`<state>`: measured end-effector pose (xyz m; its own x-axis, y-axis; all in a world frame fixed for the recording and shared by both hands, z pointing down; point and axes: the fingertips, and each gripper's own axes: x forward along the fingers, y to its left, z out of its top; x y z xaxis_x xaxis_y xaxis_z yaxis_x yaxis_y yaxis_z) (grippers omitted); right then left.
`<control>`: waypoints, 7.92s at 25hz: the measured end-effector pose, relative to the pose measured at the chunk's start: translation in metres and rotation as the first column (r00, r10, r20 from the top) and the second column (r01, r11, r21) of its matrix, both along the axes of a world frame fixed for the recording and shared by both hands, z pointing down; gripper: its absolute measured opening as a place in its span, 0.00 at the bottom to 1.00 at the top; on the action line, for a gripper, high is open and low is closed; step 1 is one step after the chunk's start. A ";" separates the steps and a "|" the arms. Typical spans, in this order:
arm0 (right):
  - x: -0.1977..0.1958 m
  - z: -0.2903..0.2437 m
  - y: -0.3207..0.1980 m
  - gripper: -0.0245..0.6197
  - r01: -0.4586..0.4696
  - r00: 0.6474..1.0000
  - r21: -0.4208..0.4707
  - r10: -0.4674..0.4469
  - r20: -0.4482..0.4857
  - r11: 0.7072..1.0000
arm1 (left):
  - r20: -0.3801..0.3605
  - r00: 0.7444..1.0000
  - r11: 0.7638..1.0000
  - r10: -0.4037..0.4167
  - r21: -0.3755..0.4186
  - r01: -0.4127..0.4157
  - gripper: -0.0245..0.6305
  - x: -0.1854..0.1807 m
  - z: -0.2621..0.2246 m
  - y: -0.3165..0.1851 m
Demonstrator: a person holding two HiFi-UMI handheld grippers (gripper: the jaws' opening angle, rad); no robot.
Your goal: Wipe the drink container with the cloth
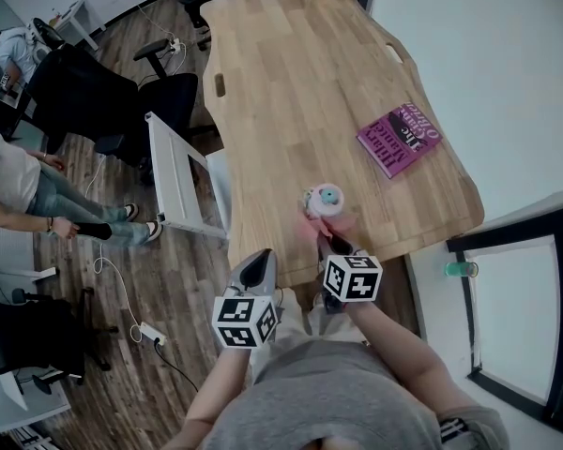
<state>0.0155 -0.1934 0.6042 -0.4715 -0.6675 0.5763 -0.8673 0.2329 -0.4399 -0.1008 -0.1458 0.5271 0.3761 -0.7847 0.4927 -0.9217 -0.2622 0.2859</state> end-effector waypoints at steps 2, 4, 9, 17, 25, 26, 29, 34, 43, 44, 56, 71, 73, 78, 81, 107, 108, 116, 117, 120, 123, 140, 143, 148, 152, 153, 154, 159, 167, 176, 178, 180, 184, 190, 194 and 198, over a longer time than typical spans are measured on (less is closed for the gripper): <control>0.000 0.005 0.000 0.09 0.001 1.000 -0.008 -0.001 -0.004 1.000 | 0.001 1.000 1.000 0.003 -0.002 -0.003 0.04 0.000 0.001 -0.001; 0.001 0.011 -0.001 0.09 0.001 1.000 -0.017 -0.001 -0.008 1.000 | 0.003 1.000 1.000 0.007 -0.004 -0.007 0.04 0.001 0.002 -0.002; 0.002 0.022 -0.002 0.09 0.005 1.000 -0.037 -0.005 -0.016 0.999 | 0.008 1.000 1.000 0.013 -0.010 -0.013 0.04 0.003 0.004 -0.002; 0.004 0.042 -0.002 0.09 0.028 0.998 -0.081 -0.032 -0.049 0.996 | 0.006 1.000 1.000 0.023 -0.010 -0.023 0.04 0.008 0.005 -0.006; 0.008 0.061 -0.001 0.09 0.039 0.994 -0.124 -0.050 -0.093 0.992 | 0.003 1.000 1.000 0.021 -0.005 -0.021 0.04 0.009 0.004 -0.007; 0.009 0.062 -0.001 0.09 0.039 0.994 -0.127 -0.051 -0.097 0.991 | 0.003 1.000 1.000 0.019 -0.005 -0.019 0.04 0.009 0.004 -0.007; 0.010 0.067 -0.001 0.09 0.041 0.993 -0.133 -0.056 -0.109 0.990 | 0.005 1.000 1.000 0.013 -0.002 -0.013 0.04 0.008 0.002 -0.006; 0.010 0.070 -0.002 0.09 0.052 0.990 -0.132 -0.068 -0.121 0.990 | 0.007 1.000 1.000 0.006 0.003 -0.006 0.04 0.007 0.001 -0.004; 0.013 0.067 0.001 0.09 0.075 0.987 -0.127 -0.092 -0.133 0.989 | 0.009 1.000 1.000 -0.009 0.016 0.009 0.04 0.009 -0.005 -0.001; 0.014 0.066 0.002 0.09 0.078 0.987 -0.126 -0.095 -0.133 0.989 | 0.009 1.000 1.000 -0.011 0.018 0.011 0.04 0.010 -0.005 0.000; 0.042 0.035 0.028 0.09 0.190 0.968 -0.037 -0.193 -0.161 0.981 | 0.006 1.000 0.999 -0.029 0.046 0.029 0.04 0.031 -0.012 0.009; 0.092 -0.035 0.052 0.09 0.226 0.970 0.135 -0.210 -0.123 0.965 | 0.001 0.999 0.996 -0.040 0.076 0.039 0.04 0.060 -0.020 0.018; 0.100 -0.046 0.047 0.09 0.193 0.979 0.156 -0.179 -0.100 0.969 | 0.003 0.999 0.997 -0.032 0.076 0.032 0.04 0.063 -0.019 0.020; 0.110 -0.074 0.031 0.09 0.128 0.991 0.213 -0.120 -0.051 0.969 | 0.007 1.000 0.996 -0.026 0.081 0.025 0.04 0.063 -0.022 0.021; 0.110 -0.089 0.020 0.09 0.110 0.994 0.247 -0.105 -0.035 0.963 | 0.005 1.000 0.996 -0.029 0.086 0.029 0.04 0.061 -0.024 0.021; 0.074 -0.040 -0.040 0.09 0.160 0.987 0.067 -0.161 0.016 0.985 | 0.018 0.999 0.998 -0.043 0.046 0.042 0.04 0.056 -0.014 -0.005; 0.074 -0.037 -0.041 0.09 0.161 0.987 0.057 -0.162 0.014 0.985 | 0.017 0.999 0.998 -0.045 0.042 0.045 0.04 0.056 -0.014 -0.005; 0.065 -0.010 -0.039 0.09 0.217 0.975 -0.003 -0.217 -0.041 0.976 | 0.014 0.998 0.998 -0.062 0.033 0.061 0.04 0.052 -0.012 -0.011; 0.064 -0.005 -0.038 0.09 0.223 0.973 -0.012 -0.224 -0.048 0.975 | 0.013 0.998 0.998 -0.062 0.034 0.062 0.04 0.052 -0.012 -0.013; 0.061 0.007 -0.038 0.09 0.242 0.967 -0.041 -0.245 -0.069 0.969 | 0.011 0.998 0.998 -0.061 0.032 0.061 0.04 0.051 -0.010 -0.016; 0.060 0.019 -0.038 0.09 0.257 0.961 -0.071 -0.262 -0.082 0.964 | 0.011 0.998 0.998 -0.057 0.028 0.057 0.04 0.051 -0.008 -0.020; 0.052 0.069 -0.036 0.09 0.347 0.914 -0.202 -0.378 -0.145 0.916 | 0.012 0.998 0.996 -0.067 0.052 0.066 0.04 0.038 -0.008 -0.040; 0.052 0.072 -0.038 0.09 0.344 0.913 -0.218 -0.380 -0.148 0.913 | 0.008 0.998 0.996 -0.070 0.056 0.069 0.04 0.034 -0.008 -0.046; 0.051 0.072 -0.039 0.09 0.360 0.907 -0.242 -0.399 -0.135 0.901 | 0.001 0.998 0.996 -0.064 0.061 0.064 0.04 0.031 -0.007 -0.060; 0.063 0.060 -0.044 0.09 0.353 0.910 -0.224 -0.389 -0.141 0.908 | -0.006 0.998 0.996 -0.060 0.073 0.060 0.04 0.032 -0.010 -0.073; 0.067 0.055 -0.047 0.09 0.348 0.914 -0.214 -0.381 -0.140 0.913 | -0.009 0.998 0.995 -0.061 0.073 0.061 0.04 0.032 -0.010 -0.075; 0.070 0.049 -0.050 0.09 0.342 0.918 -0.203 -0.372 -0.136 0.918 | -0.011 0.998 0.995 -0.062 0.074 0.063 0.04 0.032 -0.010 -0.077; 0.079 0.015 -0.072 0.09 0.318 0.936 -0.132 -0.333 -0.116 0.939 | -0.021 0.997 0.995 -0.072 0.072 0.073 0.04 0.027 -0.010 -0.085; 0.078 -0.042 -0.112 0.09 0.305 0.947 0.015 -0.302 -0.111 0.952 | -0.024 0.997 0.995 -0.080 0.055 0.081 0.04 0.024 -0.003 -0.088; 0.046 -0.082 -0.127 0.09 0.395 0.918 0.077 -0.395 -0.016 0.915 | -0.030 0.996 0.995 -0.085 0.042 0.086 0.04 0.023 0.000 -0.095; 0.038 -0.086 -0.125 0.09 0.431 0.902 0.082 -0.433 0.004 0.899 | -0.031 0.996 0.995 -0.087 0.041 0.088 0.04 0.023 0.001 -0.095; 0.031 -0.089 -0.123 0.09 0.467 0.882 0.083 -0.471 0.024 0.880 | -0.031 0.996 0.995 -0.088 0.039 0.089 0.04 0.023 0.002 -0.096; 0.018 -0.089 -0.115 0.09 0.554 0.828 0.070 -0.558 0.055 0.829 | -0.028 0.995 0.995 -0.092 0.033 0.092 0.04 0.023 0.004 -0.096; 0.011 -0.083 -0.107 0.09 0.664 0.739 0.043 -0.664 0.111 0.746 | -0.024 0.996 0.995 -0.092 0.024 0.092 0.04 0.023 0.006 -0.098; 0.011 -0.079 -0.108 0.09 0.691 0.711 0.027 -0.686 0.155 0.723 | -0.021 0.996 0.996 -0.092 0.019 0.092 0.04 0.022 0.008 -0.099; 0.013 -0.070 -0.108 0.09 0.715 0.689 0.006 -0.705 0.168 0.699 | -0.016 0.996 0.996 -0.091 0.014 0.091 0.04 0.022 0.010 -0.102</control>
<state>0.0282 -0.3015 0.5338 -0.8720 -0.0672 0.4848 -0.3773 0.7232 -0.5784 -0.0792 -0.2477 0.5366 0.3103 -0.8230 0.4758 -0.9374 -0.1815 0.2973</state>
